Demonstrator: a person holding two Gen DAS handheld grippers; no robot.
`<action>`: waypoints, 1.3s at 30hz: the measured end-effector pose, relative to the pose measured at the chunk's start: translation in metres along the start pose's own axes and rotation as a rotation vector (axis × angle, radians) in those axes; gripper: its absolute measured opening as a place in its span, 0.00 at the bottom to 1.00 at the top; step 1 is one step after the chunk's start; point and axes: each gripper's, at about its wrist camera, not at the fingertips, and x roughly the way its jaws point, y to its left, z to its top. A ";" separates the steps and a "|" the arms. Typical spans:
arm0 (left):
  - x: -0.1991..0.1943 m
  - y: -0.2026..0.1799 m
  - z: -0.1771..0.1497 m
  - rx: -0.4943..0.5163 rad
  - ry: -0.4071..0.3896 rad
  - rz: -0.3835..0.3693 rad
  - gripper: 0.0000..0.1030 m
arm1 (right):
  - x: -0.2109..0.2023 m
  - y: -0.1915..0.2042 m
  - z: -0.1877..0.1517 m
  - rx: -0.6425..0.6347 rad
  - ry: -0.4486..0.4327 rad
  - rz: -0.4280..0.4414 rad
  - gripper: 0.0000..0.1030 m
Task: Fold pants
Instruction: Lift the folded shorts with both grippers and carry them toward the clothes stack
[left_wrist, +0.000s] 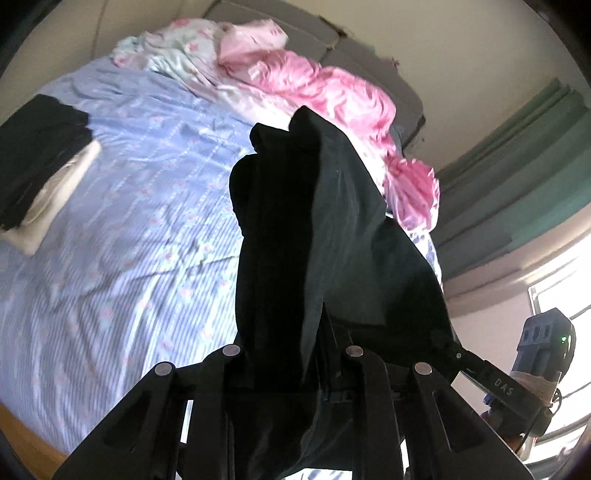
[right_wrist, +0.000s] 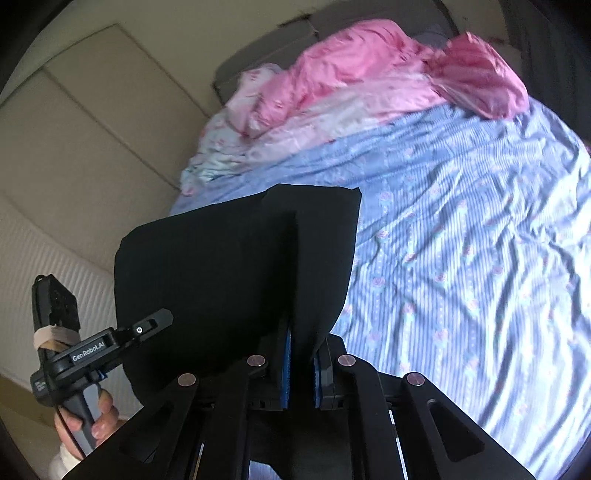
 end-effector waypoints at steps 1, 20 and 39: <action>-0.012 -0.001 -0.007 -0.013 -0.019 0.005 0.21 | -0.007 0.004 -0.001 -0.021 0.001 0.010 0.10; -0.136 0.061 -0.030 -0.085 -0.197 0.118 0.20 | -0.004 0.122 -0.038 -0.234 0.046 0.220 0.10; -0.223 0.300 0.150 0.043 -0.029 0.010 0.20 | 0.119 0.338 -0.061 -0.074 -0.025 0.116 0.10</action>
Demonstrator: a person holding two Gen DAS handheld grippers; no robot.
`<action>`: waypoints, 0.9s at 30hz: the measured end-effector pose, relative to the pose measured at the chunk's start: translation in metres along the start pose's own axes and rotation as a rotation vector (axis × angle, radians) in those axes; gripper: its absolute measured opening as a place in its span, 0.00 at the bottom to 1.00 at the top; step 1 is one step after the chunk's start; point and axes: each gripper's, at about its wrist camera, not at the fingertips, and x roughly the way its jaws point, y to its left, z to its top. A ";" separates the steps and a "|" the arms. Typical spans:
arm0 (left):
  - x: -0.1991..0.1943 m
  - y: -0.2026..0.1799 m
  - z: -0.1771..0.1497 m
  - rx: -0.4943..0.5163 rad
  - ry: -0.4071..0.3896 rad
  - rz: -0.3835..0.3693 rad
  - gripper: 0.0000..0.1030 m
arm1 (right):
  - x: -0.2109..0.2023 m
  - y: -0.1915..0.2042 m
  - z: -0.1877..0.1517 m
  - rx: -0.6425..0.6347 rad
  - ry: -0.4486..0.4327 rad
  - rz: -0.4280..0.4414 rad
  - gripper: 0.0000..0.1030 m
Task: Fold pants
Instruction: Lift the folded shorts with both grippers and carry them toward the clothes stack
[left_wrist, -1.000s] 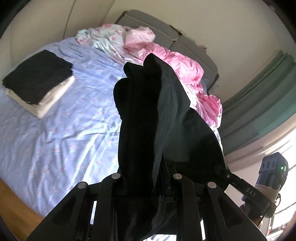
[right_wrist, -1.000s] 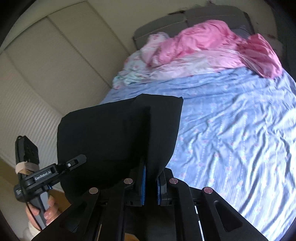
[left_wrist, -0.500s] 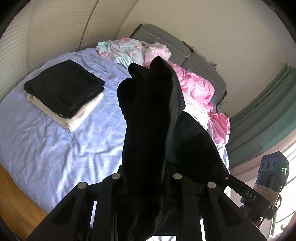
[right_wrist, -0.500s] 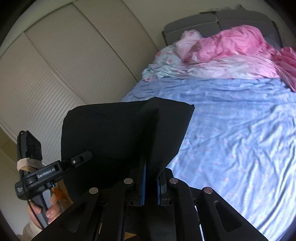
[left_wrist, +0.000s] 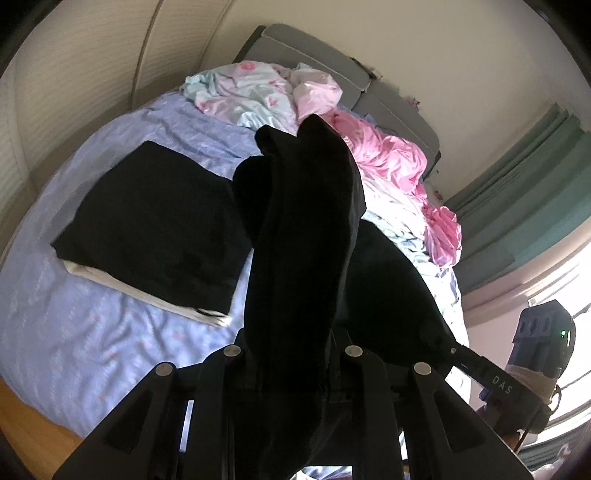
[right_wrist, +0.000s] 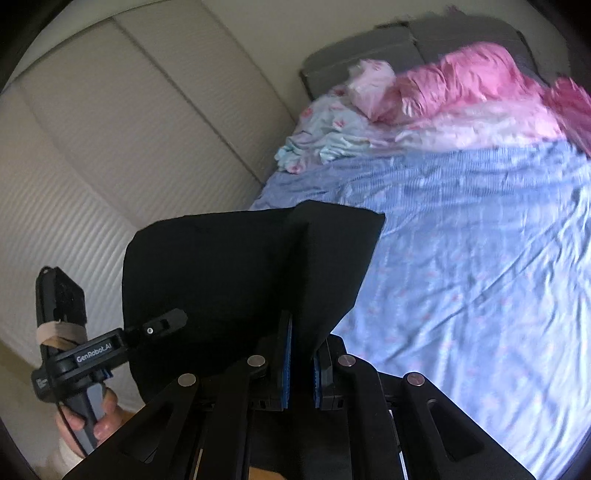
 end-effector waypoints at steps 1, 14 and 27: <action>-0.001 0.009 0.008 0.009 0.002 0.003 0.20 | 0.009 0.011 0.003 -0.008 0.000 -0.014 0.10; 0.048 0.125 0.132 0.037 0.057 0.021 0.20 | 0.145 0.085 0.059 -0.077 0.006 -0.091 0.10; 0.161 0.198 0.192 0.009 0.196 0.100 0.20 | 0.273 0.075 0.094 -0.062 0.124 -0.222 0.10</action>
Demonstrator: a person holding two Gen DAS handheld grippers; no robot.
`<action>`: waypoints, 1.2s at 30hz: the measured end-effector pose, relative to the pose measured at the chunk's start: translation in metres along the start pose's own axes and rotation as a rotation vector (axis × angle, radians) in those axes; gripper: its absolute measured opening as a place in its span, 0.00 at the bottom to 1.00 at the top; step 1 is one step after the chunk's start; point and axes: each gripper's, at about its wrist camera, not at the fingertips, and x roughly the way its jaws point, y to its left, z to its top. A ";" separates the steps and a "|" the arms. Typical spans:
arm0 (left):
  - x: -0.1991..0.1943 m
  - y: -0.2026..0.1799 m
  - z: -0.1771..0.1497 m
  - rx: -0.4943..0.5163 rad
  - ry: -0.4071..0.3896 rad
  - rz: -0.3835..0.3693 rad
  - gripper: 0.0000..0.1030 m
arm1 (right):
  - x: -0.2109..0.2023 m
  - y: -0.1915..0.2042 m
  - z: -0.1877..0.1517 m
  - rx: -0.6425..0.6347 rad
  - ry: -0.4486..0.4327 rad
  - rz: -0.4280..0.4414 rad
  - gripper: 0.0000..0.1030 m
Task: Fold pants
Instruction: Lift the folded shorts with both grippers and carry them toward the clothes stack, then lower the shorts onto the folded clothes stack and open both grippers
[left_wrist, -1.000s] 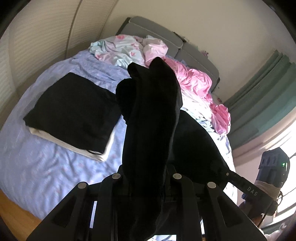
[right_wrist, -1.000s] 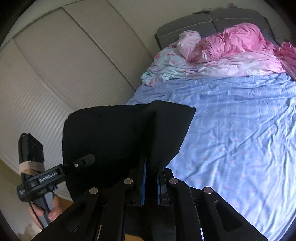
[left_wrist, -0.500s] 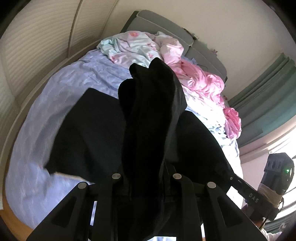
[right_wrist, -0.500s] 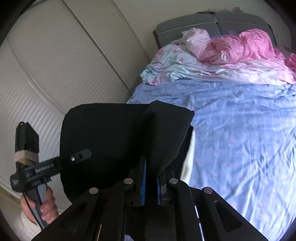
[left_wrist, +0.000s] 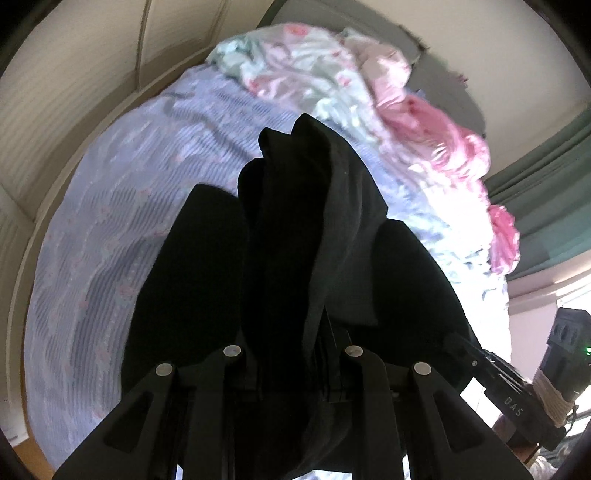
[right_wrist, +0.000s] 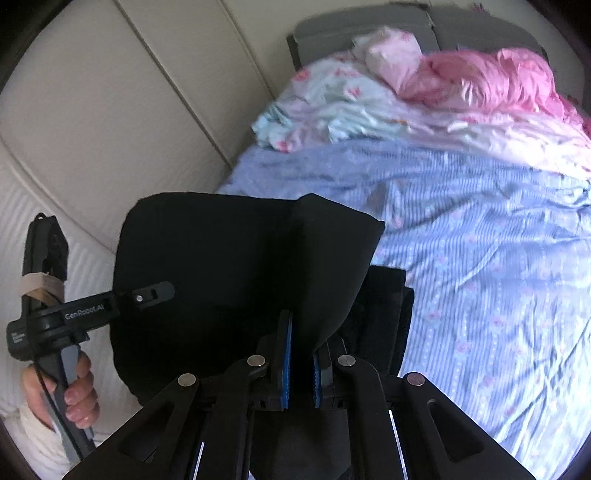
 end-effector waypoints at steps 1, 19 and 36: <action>0.006 0.003 0.001 -0.001 0.011 0.013 0.21 | 0.008 -0.001 0.001 -0.006 0.016 -0.016 0.10; -0.027 -0.035 -0.040 0.357 -0.132 0.411 0.49 | -0.030 -0.046 -0.035 0.040 0.017 -0.041 0.43; -0.017 -0.072 -0.184 0.162 0.114 0.047 0.50 | -0.010 -0.030 -0.087 -0.279 0.224 0.040 0.43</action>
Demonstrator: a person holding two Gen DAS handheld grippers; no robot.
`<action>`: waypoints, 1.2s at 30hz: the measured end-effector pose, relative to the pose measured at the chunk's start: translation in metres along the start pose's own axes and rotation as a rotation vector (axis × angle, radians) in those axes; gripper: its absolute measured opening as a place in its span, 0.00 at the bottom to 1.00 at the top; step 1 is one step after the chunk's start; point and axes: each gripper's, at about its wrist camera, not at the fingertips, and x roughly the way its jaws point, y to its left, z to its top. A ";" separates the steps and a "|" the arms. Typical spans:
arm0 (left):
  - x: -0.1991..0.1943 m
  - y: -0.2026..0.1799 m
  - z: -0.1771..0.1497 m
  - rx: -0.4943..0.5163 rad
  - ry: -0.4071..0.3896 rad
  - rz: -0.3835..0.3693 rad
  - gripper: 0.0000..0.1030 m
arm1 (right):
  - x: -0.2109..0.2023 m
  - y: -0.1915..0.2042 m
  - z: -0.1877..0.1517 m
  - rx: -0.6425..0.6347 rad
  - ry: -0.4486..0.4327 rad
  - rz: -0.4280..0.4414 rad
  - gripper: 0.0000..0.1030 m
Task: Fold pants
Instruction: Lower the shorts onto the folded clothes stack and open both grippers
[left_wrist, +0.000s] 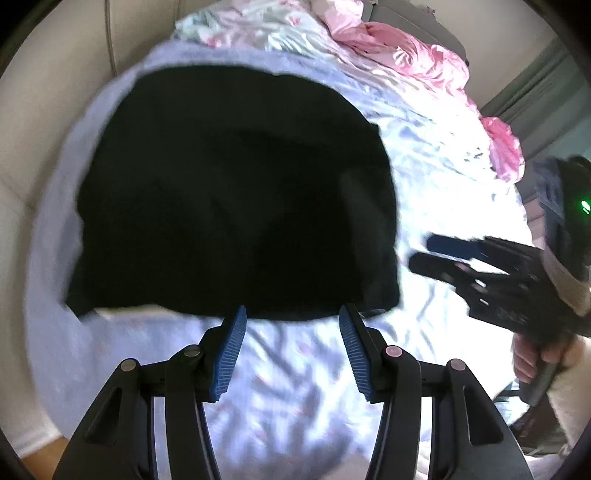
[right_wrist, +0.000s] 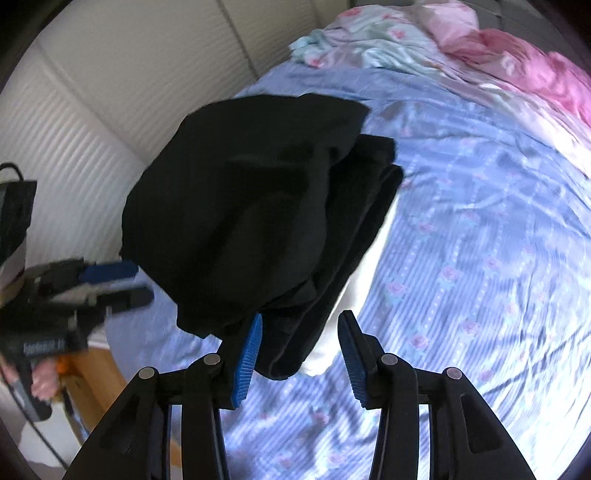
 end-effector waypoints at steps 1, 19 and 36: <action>0.001 -0.001 -0.003 -0.007 0.005 -0.013 0.50 | 0.002 0.002 0.000 -0.011 0.008 -0.002 0.43; 0.023 -0.040 -0.001 -0.109 -0.057 -0.175 0.29 | -0.027 -0.029 -0.032 0.127 -0.013 -0.020 0.43; 0.029 0.011 0.048 -0.204 -0.145 -0.020 0.28 | -0.001 -0.008 0.006 0.004 -0.021 0.053 0.42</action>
